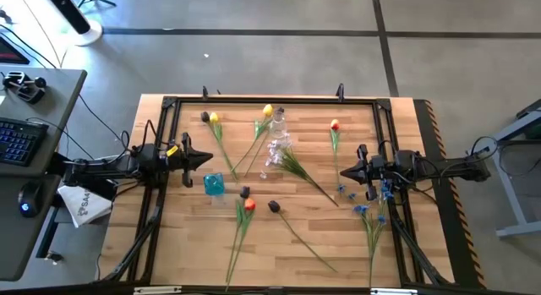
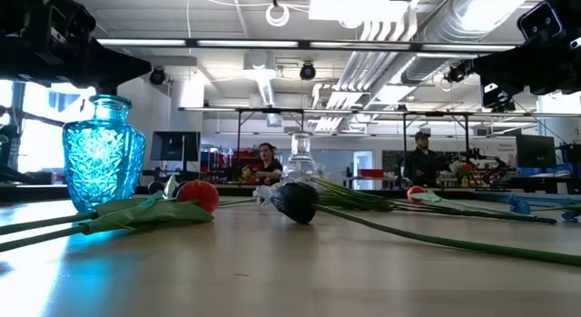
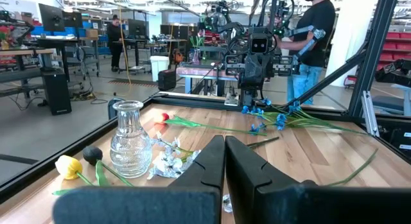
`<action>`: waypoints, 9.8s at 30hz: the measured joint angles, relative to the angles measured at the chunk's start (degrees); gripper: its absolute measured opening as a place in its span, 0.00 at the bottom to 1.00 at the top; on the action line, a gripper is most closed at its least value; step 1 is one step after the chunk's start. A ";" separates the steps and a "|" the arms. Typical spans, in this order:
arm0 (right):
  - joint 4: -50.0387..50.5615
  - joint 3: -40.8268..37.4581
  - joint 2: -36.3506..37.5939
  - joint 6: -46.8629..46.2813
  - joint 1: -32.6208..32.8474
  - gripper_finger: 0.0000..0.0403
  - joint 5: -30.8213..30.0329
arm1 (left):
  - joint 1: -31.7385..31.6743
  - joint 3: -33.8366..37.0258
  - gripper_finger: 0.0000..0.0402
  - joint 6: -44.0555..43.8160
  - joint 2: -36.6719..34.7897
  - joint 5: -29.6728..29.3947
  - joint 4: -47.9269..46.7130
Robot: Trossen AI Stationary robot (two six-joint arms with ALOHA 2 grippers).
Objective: Sort flowers into vase by color
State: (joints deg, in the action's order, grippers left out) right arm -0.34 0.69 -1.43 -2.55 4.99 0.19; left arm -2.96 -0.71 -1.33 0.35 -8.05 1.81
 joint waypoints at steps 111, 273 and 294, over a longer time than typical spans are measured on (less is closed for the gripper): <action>18.66 56.55 -77.47 -4.57 -13.00 0.01 5.10 | 0.02 0.00 0.00 -0.02 0.01 0.02 -0.01; 38.41 56.63 -61.31 -38.38 -10.25 0.62 -13.53 | -9.22 -40.14 0.00 -57.77 51.54 -6.07 -37.51; 42.56 56.63 -61.31 -32.36 -10.20 0.62 -13.07 | -25.84 -42.62 0.12 -54.39 63.34 2.82 -35.47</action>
State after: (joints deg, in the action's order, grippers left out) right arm 42.22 57.32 -62.74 -34.91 -5.21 -12.88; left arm -28.79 -43.33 -55.72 63.69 -5.23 -33.66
